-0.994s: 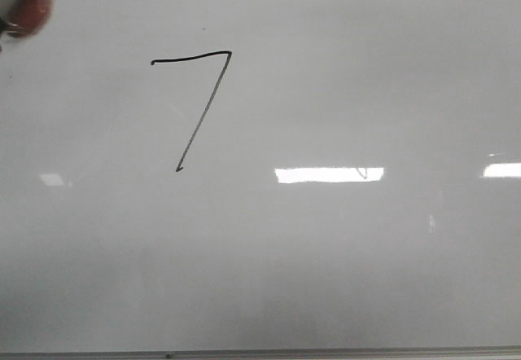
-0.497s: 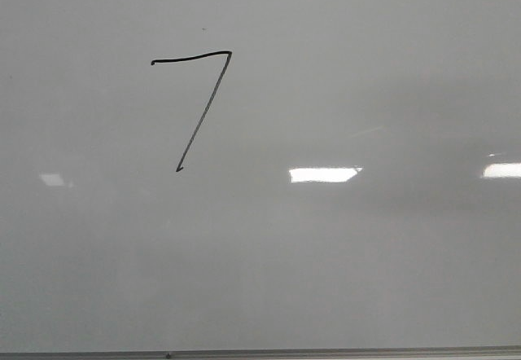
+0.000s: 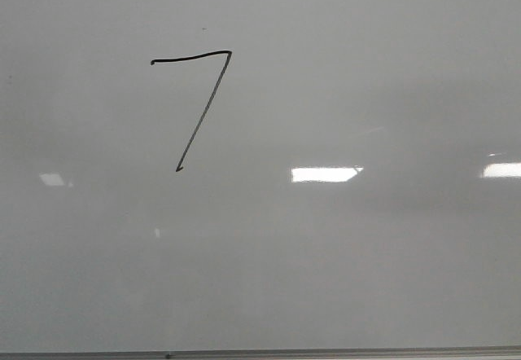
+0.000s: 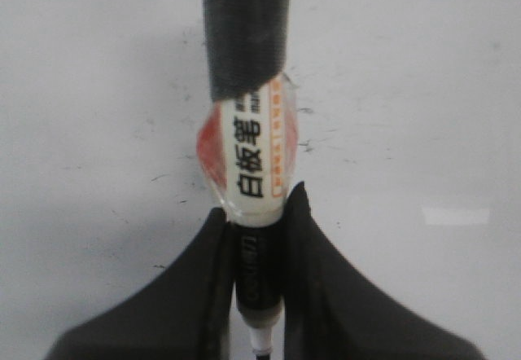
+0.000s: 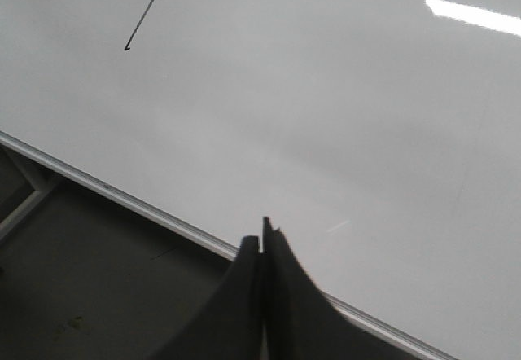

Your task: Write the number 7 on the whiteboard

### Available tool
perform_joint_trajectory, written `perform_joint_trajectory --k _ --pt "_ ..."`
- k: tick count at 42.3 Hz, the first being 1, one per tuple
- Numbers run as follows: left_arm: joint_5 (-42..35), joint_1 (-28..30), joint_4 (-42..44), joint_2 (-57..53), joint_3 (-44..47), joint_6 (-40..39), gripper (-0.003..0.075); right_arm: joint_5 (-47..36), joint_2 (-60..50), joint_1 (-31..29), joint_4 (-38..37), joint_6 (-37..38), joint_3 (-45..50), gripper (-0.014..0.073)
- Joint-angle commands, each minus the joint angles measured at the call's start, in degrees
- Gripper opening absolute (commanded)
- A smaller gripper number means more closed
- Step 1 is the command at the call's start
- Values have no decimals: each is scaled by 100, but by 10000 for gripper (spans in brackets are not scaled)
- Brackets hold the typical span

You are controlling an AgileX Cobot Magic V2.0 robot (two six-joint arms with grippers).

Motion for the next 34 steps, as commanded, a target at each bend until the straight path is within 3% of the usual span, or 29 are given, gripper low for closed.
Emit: perform_joint_trajectory --k 1,15,25,30,34 --pt "-666 -3 -104 320 -232 -57 -20 -428 32 -26 -44 4 -157 -66" --pt "-1488 -3 -94 1043 -362 -57 -20 -401 32 -26 -44 4 -157 -66" --pt "-1513 -3 -94 1138 -456 -57 -8 -401 32 -26 -44 4 -157 -66" --pt "-1466 -3 -94 1138 -456 -57 79 -401 32 -26 -44 4 -157 -66" --pt "-1384 -3 -94 1138 -456 -57 205 -401 32 -26 -44 4 -157 -66"
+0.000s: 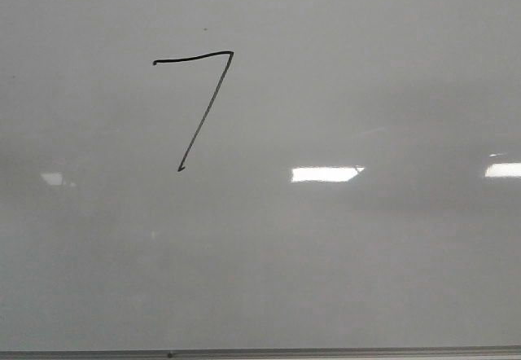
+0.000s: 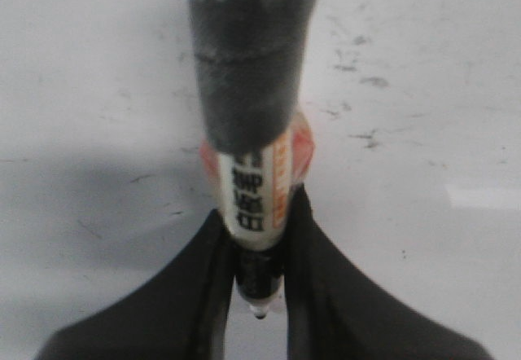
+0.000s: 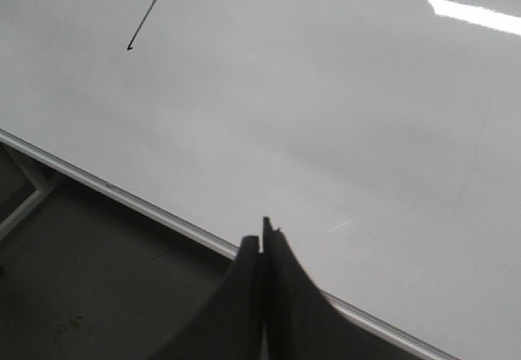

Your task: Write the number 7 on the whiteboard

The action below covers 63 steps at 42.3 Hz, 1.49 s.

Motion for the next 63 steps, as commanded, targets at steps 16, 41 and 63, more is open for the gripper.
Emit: perform_joint_trajectory --k 16,41,63 --pt "-433 -3 -47 -312 -241 -57 463 -391 32 -26 -44 4 -157 -66" --pt "1989 -3 209 -4374 -126 14 314 -402 32 -26 -44 4 -157 -66" --pt "2311 -3 209 -7101 314 14 -20 -402 32 -26 -44 4 -157 -66"
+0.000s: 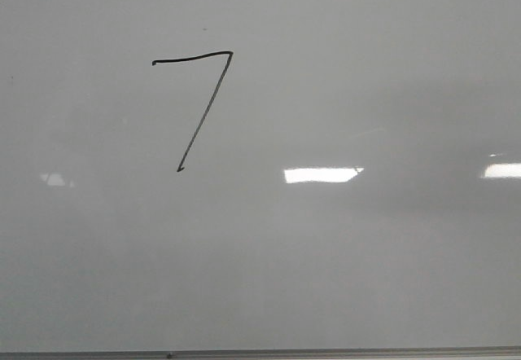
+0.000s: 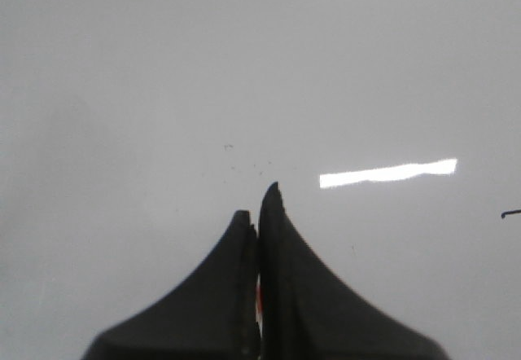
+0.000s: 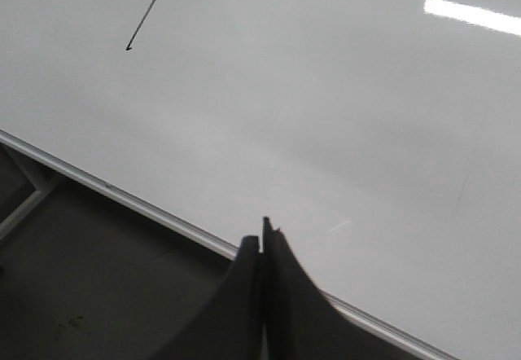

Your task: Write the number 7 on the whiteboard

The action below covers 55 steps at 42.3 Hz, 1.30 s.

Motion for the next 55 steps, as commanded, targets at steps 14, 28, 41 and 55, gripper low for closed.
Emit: perform_joint_trajectory --k 14,28,41,55 --pt "-460 -15 -39 -119 -109 -6 -20 -402 32 -26 -44 -6 -157 -66" --pt "-590 -140 438 -174 135 -385 -20 -402 32 -26 -44 -6 -157 -66" --pt "-638 -775 1313 -1309 1555 -1420 -20 -402 32 -26 -44 -6 -157 -66" --pt "-1481 -547 1132 -1590 2966 -1420 -20 -401 41 -26 -38 -6 -157 -66"
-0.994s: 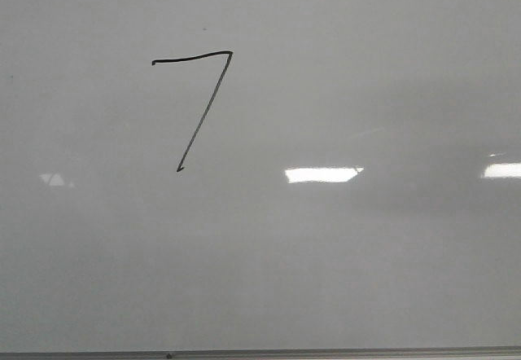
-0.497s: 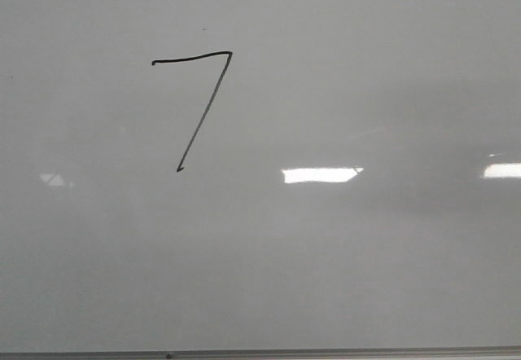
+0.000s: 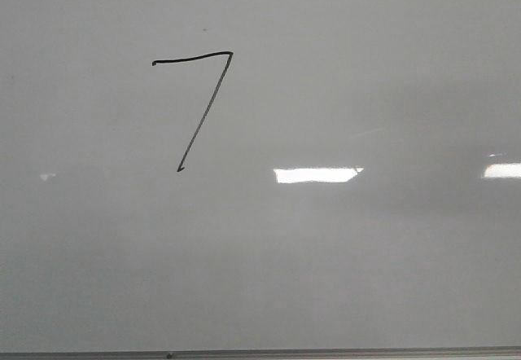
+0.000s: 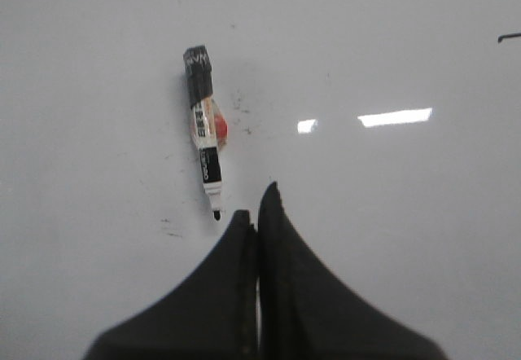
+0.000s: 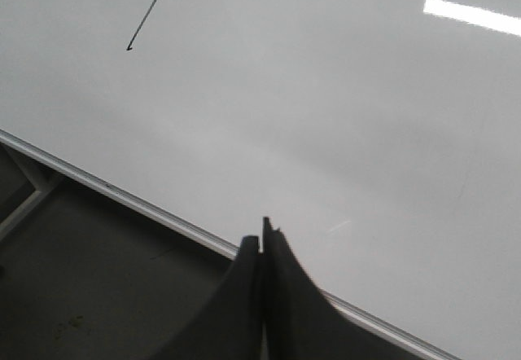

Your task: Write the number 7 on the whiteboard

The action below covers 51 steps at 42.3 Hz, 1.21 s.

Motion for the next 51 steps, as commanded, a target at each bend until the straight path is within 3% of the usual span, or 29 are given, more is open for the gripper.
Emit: perform_joint_trajectory --k 1,42,51 --pt "-1048 29 -69 -96 205 -51 -20 -401 41 -26 -38 -6 -157 -66" --pt "-1250 29 -69 -96 341 -51 -20 -408 41 -26 -48 -13 -157 -66" --pt "-1250 29 -69 -96 341 -51 -20 -1365 -247 -256 -371 -115 217 -66"
